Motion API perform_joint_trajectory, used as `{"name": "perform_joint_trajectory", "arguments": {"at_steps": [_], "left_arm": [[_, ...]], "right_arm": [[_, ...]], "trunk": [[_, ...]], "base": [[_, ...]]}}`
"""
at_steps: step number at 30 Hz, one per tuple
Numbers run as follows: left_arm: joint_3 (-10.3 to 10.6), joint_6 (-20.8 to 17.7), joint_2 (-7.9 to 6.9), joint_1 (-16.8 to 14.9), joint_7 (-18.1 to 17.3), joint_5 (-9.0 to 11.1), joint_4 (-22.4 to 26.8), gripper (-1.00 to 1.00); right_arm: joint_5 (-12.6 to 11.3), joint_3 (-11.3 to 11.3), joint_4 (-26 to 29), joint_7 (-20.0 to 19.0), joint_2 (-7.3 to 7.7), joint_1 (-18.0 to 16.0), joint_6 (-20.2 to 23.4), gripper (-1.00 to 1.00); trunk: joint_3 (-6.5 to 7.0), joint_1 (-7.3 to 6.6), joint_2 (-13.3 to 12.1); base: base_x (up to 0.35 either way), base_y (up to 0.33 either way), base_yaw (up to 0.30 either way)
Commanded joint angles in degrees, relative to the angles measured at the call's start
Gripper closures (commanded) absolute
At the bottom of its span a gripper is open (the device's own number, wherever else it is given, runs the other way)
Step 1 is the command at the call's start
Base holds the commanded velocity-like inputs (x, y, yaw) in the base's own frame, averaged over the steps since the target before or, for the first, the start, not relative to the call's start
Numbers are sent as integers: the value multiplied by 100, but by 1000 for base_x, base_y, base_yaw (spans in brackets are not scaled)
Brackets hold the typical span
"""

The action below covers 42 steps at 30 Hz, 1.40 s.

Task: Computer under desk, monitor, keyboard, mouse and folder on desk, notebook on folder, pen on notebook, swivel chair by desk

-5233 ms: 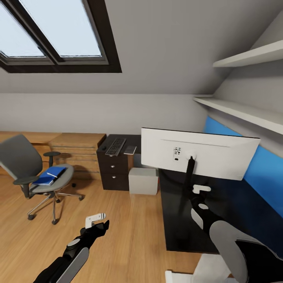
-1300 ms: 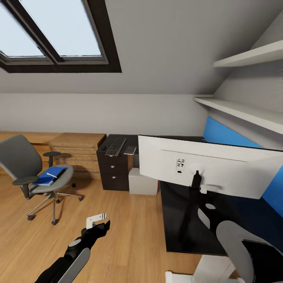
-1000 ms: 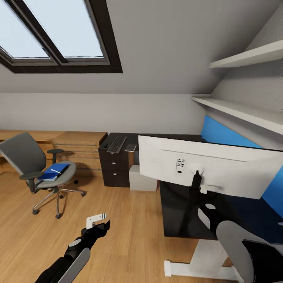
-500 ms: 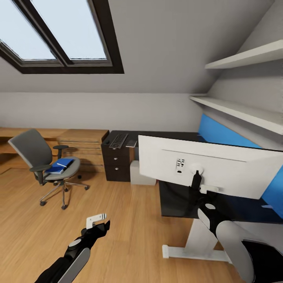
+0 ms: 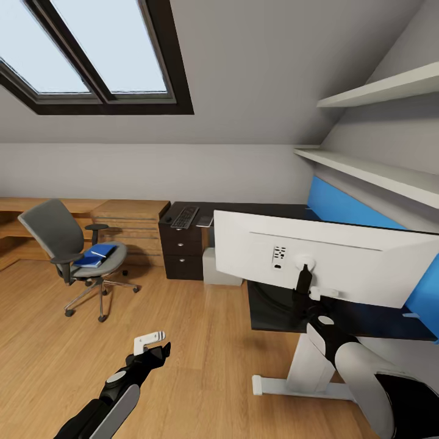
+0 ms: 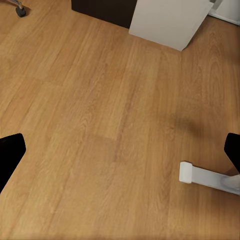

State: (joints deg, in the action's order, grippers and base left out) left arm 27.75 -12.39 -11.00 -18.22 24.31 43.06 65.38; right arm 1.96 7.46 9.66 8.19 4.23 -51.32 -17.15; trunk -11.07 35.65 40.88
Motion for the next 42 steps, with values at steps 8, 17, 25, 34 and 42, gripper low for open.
{"name": "perform_joint_trajectory", "arguments": {"at_steps": [8,17,25,34,42], "left_arm": [[20,-9,-7,-6,48,36,10,-100],[20,-9,-7,-7,48,44,10,-100],[20,-9,-7,-7,48,45,10,-100],[20,-2,-7,-6,48,42,0,-100],[22,0,-2,-4,37,37,-81,-100]], "right_arm": [[31,11,-6,16,-1,-10,-32,-100],[25,18,-8,31,3,-9,-29,-100],[24,19,-8,34,2,-10,-28,-100],[25,23,-7,34,4,-10,-34,-100],[13,37,-8,42,132,-10,-34,-100]], "trunk": [[-8,1,9],[-8,1,9],[-8,1,9],[-8,1,9],[-8,1,9]], "base": [[0,0,0],[-1,0,0],[-232,0,0],[-230,-82,0],[-22,-312,0]]}}
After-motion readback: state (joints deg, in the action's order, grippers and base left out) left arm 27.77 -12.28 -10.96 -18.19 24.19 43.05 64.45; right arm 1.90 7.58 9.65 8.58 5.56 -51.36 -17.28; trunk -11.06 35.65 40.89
